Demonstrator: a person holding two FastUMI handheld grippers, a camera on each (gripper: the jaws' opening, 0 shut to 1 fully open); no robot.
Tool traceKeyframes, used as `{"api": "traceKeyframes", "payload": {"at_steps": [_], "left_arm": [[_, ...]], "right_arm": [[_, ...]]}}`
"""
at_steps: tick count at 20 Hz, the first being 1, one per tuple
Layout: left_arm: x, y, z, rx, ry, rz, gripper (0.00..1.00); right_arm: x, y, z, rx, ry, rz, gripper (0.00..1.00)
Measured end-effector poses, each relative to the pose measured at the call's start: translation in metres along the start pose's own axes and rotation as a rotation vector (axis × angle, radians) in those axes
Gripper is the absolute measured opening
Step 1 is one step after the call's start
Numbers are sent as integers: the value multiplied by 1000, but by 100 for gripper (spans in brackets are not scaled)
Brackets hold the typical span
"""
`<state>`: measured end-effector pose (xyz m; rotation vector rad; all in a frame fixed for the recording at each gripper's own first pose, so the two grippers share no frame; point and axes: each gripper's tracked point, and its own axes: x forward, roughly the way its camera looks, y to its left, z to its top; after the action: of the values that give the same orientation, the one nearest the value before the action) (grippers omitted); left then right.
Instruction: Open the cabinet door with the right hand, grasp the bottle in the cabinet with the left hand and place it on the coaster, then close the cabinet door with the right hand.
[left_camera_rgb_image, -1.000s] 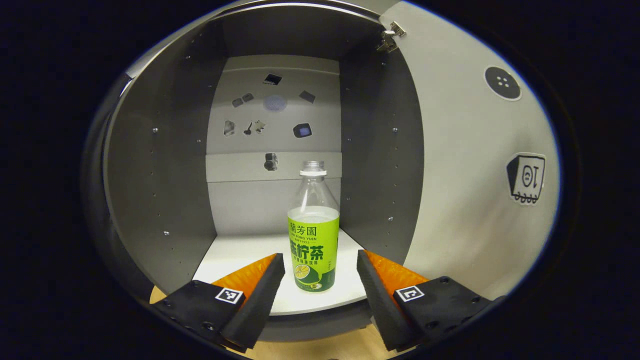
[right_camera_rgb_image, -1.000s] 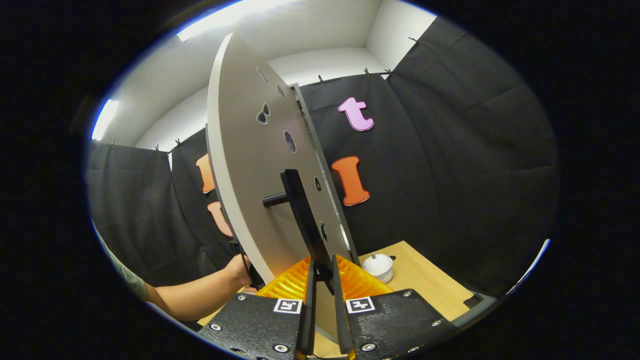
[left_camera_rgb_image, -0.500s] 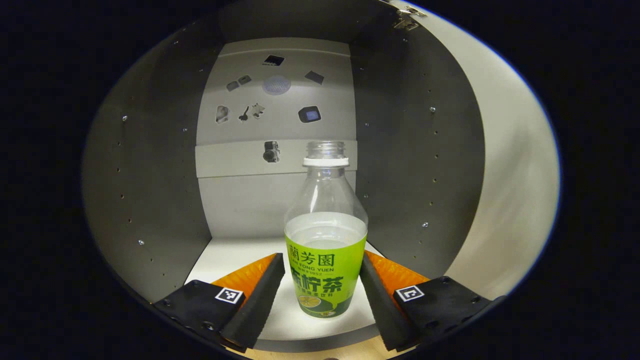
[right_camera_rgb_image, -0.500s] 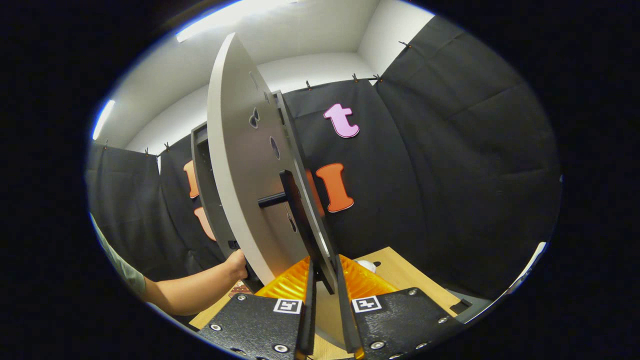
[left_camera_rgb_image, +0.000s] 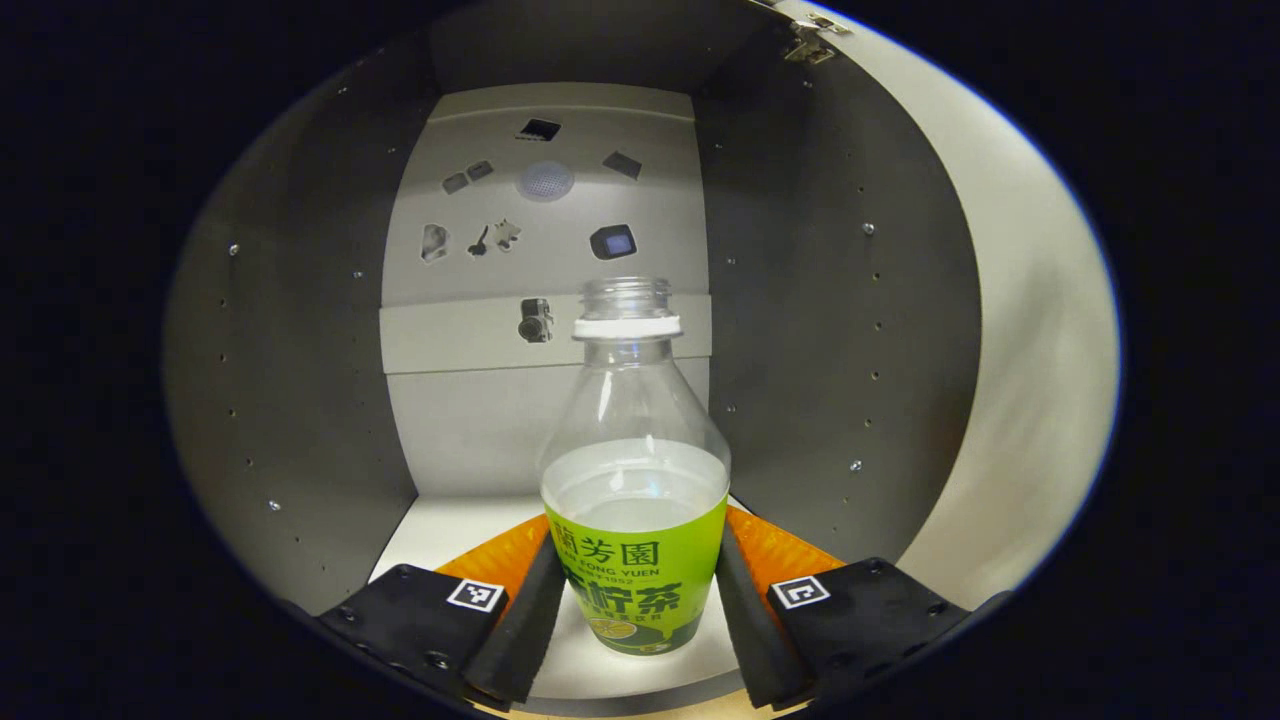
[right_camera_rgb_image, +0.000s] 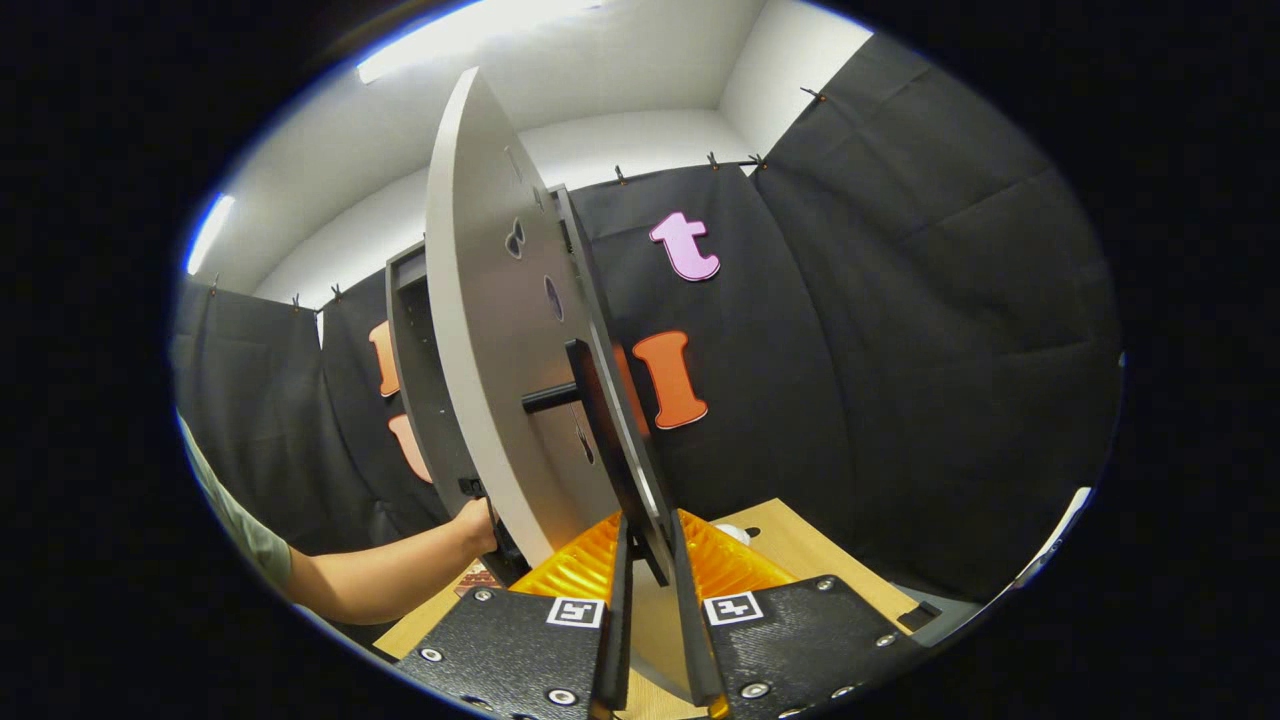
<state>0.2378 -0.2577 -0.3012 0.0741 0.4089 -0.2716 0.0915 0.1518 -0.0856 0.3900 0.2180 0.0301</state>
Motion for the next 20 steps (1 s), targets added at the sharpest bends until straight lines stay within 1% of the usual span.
{"api": "traceKeyframes", "payload": {"at_steps": [1,2,5,6,7,9,11,12,13,14,15,16,17,18,19,20], "left_arm": [[-7,2,4,1,-8,-2,80],[-15,4,7,0,-15,0,80],[-41,10,14,-3,-31,3,80],[-51,11,15,0,-35,7,80],[-62,12,14,2,-39,11,79],[-85,16,13,11,-47,23,80],[-107,20,10,12,-50,39,78],[-119,23,8,11,-51,52,80],[-130,26,7,9,-54,66,81],[-142,30,5,6,-58,82,80],[-154,33,3,2,-61,97,80],[-167,36,0,1,-65,115,78],[-179,41,-2,6,-69,134,80],[-191,45,-5,11,-75,153,80],[-202,48,-8,13,-80,164,80],[-213,51,-11,19,-88,174,82]], "right_arm": [[-1,-1,0,-1,0,3,23],[-1,0,-1,2,4,11,27],[-5,-3,-6,8,27,20,30],[-7,-5,-10,-3,46,21,36],[-9,-7,-15,-18,64,15,38],[-10,-12,-17,-42,60,13,45],[-12,-12,-18,-47,55,30,59],[-14,-11,-19,-43,53,45,57],[-15,-10,-19,-41,50,61,64],[-18,-11,-16,-38,44,75,62],[-20,-10,-15,-37,38,89,64],[-22,-10,-14,-37,31,101,68],[-23,-10,-13,-38,27,114,75],[-24,-9,-13,-43,25,125,71],[-25,-12,-11,-47,20,126,72],[-27,-13,-10,-47,13,126,75]]}}
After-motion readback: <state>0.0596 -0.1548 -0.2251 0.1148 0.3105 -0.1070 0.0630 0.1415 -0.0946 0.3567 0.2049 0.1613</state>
